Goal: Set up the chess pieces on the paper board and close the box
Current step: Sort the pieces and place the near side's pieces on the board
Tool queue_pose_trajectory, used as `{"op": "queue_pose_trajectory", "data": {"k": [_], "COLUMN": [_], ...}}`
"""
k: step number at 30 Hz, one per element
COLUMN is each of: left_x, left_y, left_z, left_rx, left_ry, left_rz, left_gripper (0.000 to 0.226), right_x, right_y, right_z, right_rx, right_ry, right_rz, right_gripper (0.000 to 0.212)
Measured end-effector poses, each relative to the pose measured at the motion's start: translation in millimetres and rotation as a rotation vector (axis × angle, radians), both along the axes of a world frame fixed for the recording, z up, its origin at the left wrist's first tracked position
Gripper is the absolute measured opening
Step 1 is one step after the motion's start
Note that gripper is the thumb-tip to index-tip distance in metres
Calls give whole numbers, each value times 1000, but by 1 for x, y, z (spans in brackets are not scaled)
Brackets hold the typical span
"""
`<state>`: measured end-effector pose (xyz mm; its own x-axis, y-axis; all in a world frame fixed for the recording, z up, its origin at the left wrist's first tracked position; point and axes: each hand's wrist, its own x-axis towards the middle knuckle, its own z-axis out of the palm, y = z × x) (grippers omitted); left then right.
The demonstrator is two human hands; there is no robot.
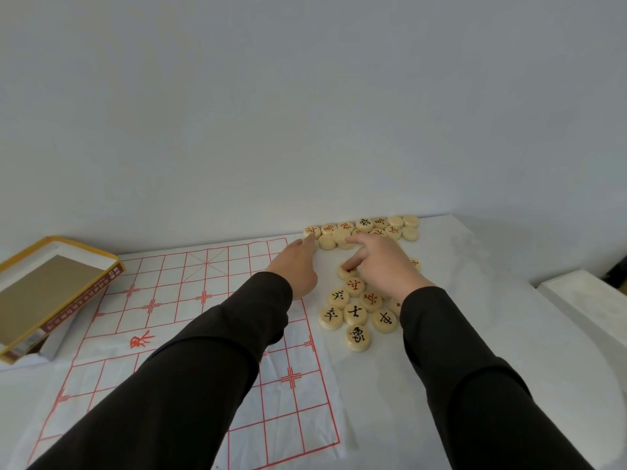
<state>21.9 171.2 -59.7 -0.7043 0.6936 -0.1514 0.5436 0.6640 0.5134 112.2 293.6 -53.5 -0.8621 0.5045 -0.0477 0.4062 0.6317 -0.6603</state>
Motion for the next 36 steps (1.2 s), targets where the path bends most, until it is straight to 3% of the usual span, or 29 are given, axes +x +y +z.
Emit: {"op": "queue_pose_trajectory", "data": {"k": [9,16,20,23,29,34,36], "left_x": [14,25,21,12,2,3,5], "left_y": [-5,-8,-9,-9,-6,-4,-3], "left_z": [8,11,8,9,0,5,6], "left_rx": [131,176,187,181,-22,-240,-268], "left_ry": [9,-2,9,58,111,244,278], "left_rz": [27,-3,1,49,19,-68,-78], "left_gripper": [65,60,58,55,50,46,42], "right_x": [9,10,4,-11,-48,-55,-55], "right_y": [6,8,10,13,26,31,31], "right_z": [0,-3,-8,-8,-7,-8,-5], "right_rx": [-106,-98,-92,42,438,660,767], "right_ry": [194,111,245,279,-32,-106,-131], "right_rz": [-82,-5,-112,-114,120,174,222], "right_gripper": [54,55,50,47,45,13,13]}}
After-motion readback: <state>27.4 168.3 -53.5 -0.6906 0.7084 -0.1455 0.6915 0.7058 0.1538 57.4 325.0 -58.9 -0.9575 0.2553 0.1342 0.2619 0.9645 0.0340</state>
